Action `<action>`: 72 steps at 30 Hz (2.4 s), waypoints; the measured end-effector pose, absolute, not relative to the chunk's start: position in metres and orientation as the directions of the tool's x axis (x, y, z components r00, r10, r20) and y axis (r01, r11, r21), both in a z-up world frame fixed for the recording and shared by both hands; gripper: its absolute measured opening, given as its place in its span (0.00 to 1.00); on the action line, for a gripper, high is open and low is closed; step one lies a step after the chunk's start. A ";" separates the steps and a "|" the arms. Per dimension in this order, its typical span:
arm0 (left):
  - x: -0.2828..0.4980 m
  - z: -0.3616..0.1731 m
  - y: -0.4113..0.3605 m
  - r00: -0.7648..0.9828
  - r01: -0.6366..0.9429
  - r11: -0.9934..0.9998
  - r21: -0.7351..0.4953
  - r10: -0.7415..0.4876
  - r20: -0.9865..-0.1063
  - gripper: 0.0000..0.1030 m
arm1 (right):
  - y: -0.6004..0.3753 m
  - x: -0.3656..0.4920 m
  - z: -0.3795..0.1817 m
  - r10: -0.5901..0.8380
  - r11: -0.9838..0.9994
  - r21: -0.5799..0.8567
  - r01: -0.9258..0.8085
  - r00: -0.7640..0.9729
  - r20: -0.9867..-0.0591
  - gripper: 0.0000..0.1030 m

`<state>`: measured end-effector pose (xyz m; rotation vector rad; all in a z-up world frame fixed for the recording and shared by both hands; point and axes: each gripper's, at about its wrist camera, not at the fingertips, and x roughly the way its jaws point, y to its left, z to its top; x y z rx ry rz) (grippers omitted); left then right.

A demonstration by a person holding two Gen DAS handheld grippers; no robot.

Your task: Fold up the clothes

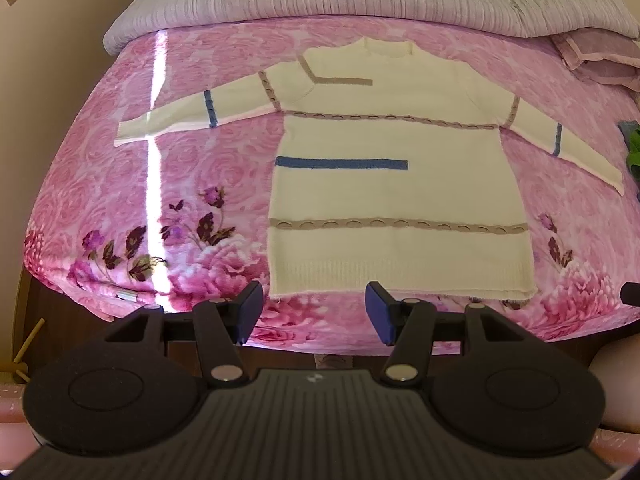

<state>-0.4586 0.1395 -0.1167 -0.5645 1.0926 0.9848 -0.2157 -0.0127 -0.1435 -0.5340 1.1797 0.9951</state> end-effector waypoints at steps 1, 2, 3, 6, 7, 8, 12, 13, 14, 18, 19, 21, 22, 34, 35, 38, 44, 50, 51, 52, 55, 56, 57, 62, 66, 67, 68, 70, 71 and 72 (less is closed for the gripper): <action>-0.459 -0.116 0.140 0.123 -0.875 0.477 0.078 0.377 -0.918 0.51 | -0.012 -0.217 -0.142 0.362 0.488 0.144 -0.861 0.049 -0.931 0.59; -0.460 -0.115 0.140 0.123 -0.876 0.476 0.079 0.379 -0.917 0.51 | -0.011 -0.217 -0.140 0.366 0.485 0.146 -0.862 0.049 -0.930 0.59; -0.460 -0.115 0.141 0.123 -0.876 0.476 0.080 0.379 -0.917 0.51 | -0.010 -0.218 -0.139 0.369 0.482 0.147 -0.864 0.048 -0.928 0.59; -0.460 -0.113 0.142 0.121 -0.878 0.471 0.081 0.383 -0.916 0.51 | -0.007 -0.219 -0.136 0.378 0.475 0.153 -0.867 0.044 -0.925 0.59; -0.461 -0.113 0.143 0.121 -0.879 0.470 0.081 0.384 -0.915 0.51 | -0.006 -0.219 -0.136 0.379 0.473 0.154 -0.867 0.043 -0.924 0.59; -0.461 -0.113 0.143 0.121 -0.880 0.468 0.080 0.385 -0.915 0.51 | -0.005 -0.219 -0.136 0.380 0.472 0.155 -0.868 0.042 -0.924 0.59; -0.461 -0.111 0.147 0.121 -0.885 0.459 0.079 0.390 -0.913 0.51 | 0.001 -0.219 -0.135 0.385 0.462 0.156 -0.873 0.039 -0.922 0.59; -0.461 -0.111 0.148 0.120 -0.887 0.455 0.079 0.391 -0.913 0.51 | 0.002 -0.218 -0.134 0.387 0.458 0.156 -0.875 0.038 -0.921 0.59; -0.461 -0.111 0.148 0.118 -0.889 0.451 0.079 0.392 -0.912 0.51 | 0.003 -0.218 -0.134 0.388 0.456 0.156 -0.876 0.038 -0.921 0.59; -0.461 -0.111 0.152 0.114 -0.897 0.436 0.077 0.395 -0.911 0.51 | 0.009 -0.217 -0.134 0.392 0.440 0.156 -0.884 0.034 -0.919 0.59; -0.461 -0.111 0.152 0.113 -0.899 0.432 0.076 0.396 -0.911 0.51 | 0.011 -0.216 -0.134 0.393 0.437 0.155 -0.886 0.033 -0.919 0.59; -0.460 -0.112 0.154 0.111 -0.902 0.426 0.076 0.397 -0.911 0.51 | 0.014 -0.215 -0.134 0.395 0.429 0.154 -0.890 0.031 -0.918 0.59; -0.460 -0.113 0.155 0.110 -0.903 0.423 0.075 0.397 -0.911 0.51 | 0.015 -0.215 -0.135 0.395 0.425 0.153 -0.892 0.030 -0.918 0.59; -0.448 -0.137 0.202 0.149 -0.927 0.375 0.009 0.390 -0.909 0.52 | 0.035 -0.176 -0.150 0.403 0.475 0.151 -0.867 0.062 -0.913 0.59; -0.450 -0.141 0.210 0.157 -0.933 0.360 -0.008 0.385 -0.910 0.52 | 0.038 -0.170 -0.153 0.408 0.486 0.152 -0.860 0.070 -0.910 0.59; -0.459 -0.153 0.240 0.170 -0.951 0.305 -0.051 0.378 -0.910 0.52 | 0.046 -0.153 -0.157 0.439 0.522 0.172 -0.835 0.091 -0.894 0.59; -0.483 -0.185 0.314 0.196 -0.973 0.186 -0.135 0.364 -0.911 0.53 | 0.078 -0.122 -0.168 0.510 0.600 0.226 -0.768 0.149 -0.847 0.59; -0.506 -0.235 0.405 0.216 -0.976 0.112 -0.188 0.349 -0.912 0.54 | 0.134 -0.094 -0.202 0.493 0.688 0.255 -0.680 0.179 -0.851 0.59; -0.514 -0.245 0.422 0.240 -0.971 0.086 -0.224 0.347 -0.907 0.53 | 0.145 -0.089 -0.211 0.484 0.703 0.265 -0.659 0.170 -0.859 0.59; -0.523 -0.255 0.437 0.248 -0.967 0.032 -0.254 0.365 -0.898 0.53 | 0.156 -0.086 -0.218 0.484 0.714 0.290 -0.637 0.151 -0.862 0.59; -0.561 -0.290 0.486 0.282 -0.933 -0.097 -0.345 0.396 -0.874 0.52 | 0.180 -0.080 -0.242 0.491 0.743 0.336 -0.579 0.129 -0.862 0.59; -0.573 -0.301 0.501 0.284 -0.920 -0.142 -0.366 0.404 -0.870 0.52 | 0.187 -0.079 -0.249 0.481 0.752 0.331 -0.570 0.130 -0.867 0.59; -0.585 -0.312 0.517 0.285 -0.903 -0.187 -0.387 0.413 -0.865 0.51 | 0.194 -0.078 -0.257 0.471 0.761 0.326 -0.560 0.132 -0.872 0.59; -0.648 -0.357 0.568 0.241 -0.805 -0.387 -0.448 0.477 -0.845 0.42 | 0.220 -0.080 -0.294 0.391 0.791 0.251 -0.557 0.146 -0.909 0.59; -0.682 -0.384 0.592 0.195 -0.732 -0.492 -0.471 0.511 -0.837 0.42 | 0.230 -0.086 -0.314 0.363 0.789 0.219 -0.574 0.148 -0.920 0.59; -0.687 -0.390 0.596 0.189 -0.716 -0.507 -0.479 0.520 -0.833 0.42 | 0.233 -0.087 -0.318 0.355 0.788 0.209 -0.579 0.149 -0.923 0.59; -0.690 -0.394 0.599 0.180 -0.704 -0.518 -0.486 0.532 -0.827 0.42 | 0.235 -0.087 -0.323 0.347 0.786 0.202 -0.584 0.147 -0.926 0.59; -0.697 -0.403 0.606 0.160 -0.678 -0.539 -0.499 0.555 -0.816 0.42 | 0.237 -0.088 -0.331 0.334 0.785 0.191 -0.590 0.142 -0.932 0.59; -0.697 -0.406 0.609 0.151 -0.679 -0.536 -0.502 0.567 -0.810 0.42 | 0.239 -0.088 -0.335 0.327 0.784 0.186 -0.592 0.139 -0.935 0.59; -0.697 -0.408 0.611 0.141 -0.679 -0.533 -0.504 0.579 -0.803 0.38 | 0.239 -0.088 -0.339 0.322 0.782 0.182 -0.596 0.137 -0.937 0.59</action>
